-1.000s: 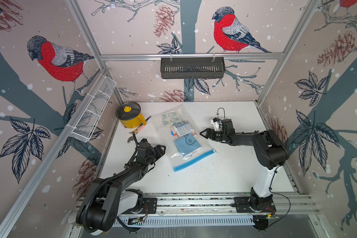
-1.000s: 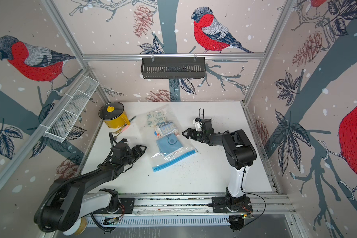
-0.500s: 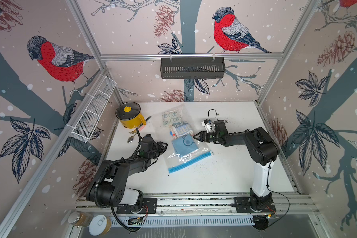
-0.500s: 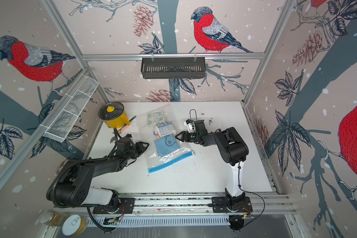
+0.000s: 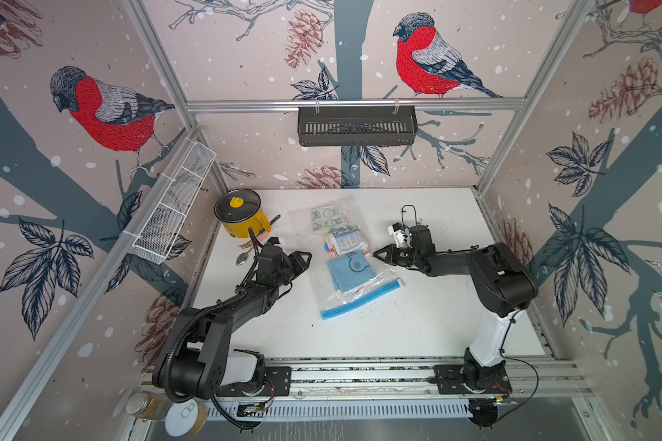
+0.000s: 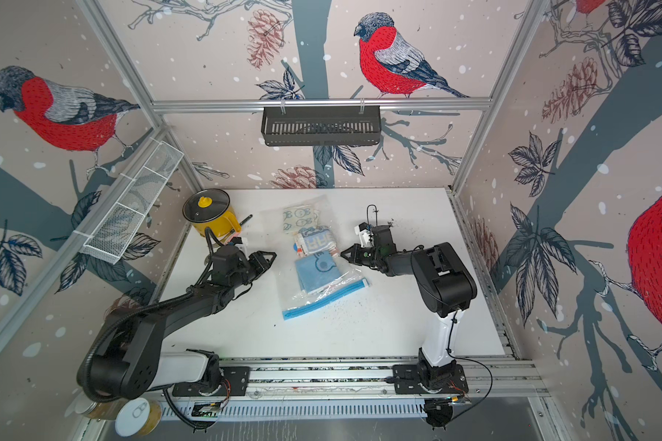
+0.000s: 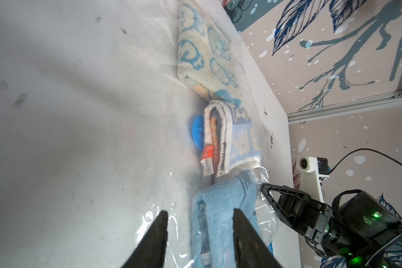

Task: Place the folded towel into the vacuum bag
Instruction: Adjust the vacuum bag at the center of the board.

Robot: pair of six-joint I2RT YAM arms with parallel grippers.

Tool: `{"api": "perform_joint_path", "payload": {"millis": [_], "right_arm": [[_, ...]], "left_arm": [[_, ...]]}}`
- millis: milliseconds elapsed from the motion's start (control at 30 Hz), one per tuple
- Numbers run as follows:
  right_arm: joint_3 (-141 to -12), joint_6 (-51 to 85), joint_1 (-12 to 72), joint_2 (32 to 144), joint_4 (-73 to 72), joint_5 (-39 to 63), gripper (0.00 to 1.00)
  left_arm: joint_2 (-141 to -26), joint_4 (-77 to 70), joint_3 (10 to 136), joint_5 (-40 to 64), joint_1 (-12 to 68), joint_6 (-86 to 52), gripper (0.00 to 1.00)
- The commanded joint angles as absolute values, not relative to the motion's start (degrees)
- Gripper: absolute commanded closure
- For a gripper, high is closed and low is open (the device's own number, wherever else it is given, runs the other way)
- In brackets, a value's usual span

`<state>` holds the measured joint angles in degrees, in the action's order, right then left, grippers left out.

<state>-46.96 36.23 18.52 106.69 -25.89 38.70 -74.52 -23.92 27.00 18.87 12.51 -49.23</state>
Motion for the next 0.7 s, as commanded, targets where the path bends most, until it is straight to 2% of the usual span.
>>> {"api": "perform_joint_path", "payload": {"millis": [0, 167, 333, 467, 667], "right_arm": [[-43.9, 40.2, 16.4, 103.8, -29.8, 32.7, 0.99], [-36.6, 44.6, 10.5, 97.1, -31.1, 27.5, 1.0], [-34.0, 42.6, 7.7, 92.1, -25.6, 23.4, 1.0], [-38.4, 38.2, 8.9, 93.6, -18.3, 22.9, 0.97], [-49.1, 33.0, 13.6, 99.5, -8.1, 19.6, 0.9]], "left_arm": [[-71.4, -18.9, 28.9, 16.3, 12.7, -46.0, 0.49], [-67.1, -15.6, 30.5, 15.8, 12.7, -43.7, 0.37], [-63.7, -13.2, 31.5, 15.6, 12.8, -42.2, 0.29], [-62.0, -10.1, 33.0, 15.3, 12.8, -40.1, 0.22], [-60.6, 4.3, 41.7, 11.4, 12.8, -30.6, 0.13]]}}
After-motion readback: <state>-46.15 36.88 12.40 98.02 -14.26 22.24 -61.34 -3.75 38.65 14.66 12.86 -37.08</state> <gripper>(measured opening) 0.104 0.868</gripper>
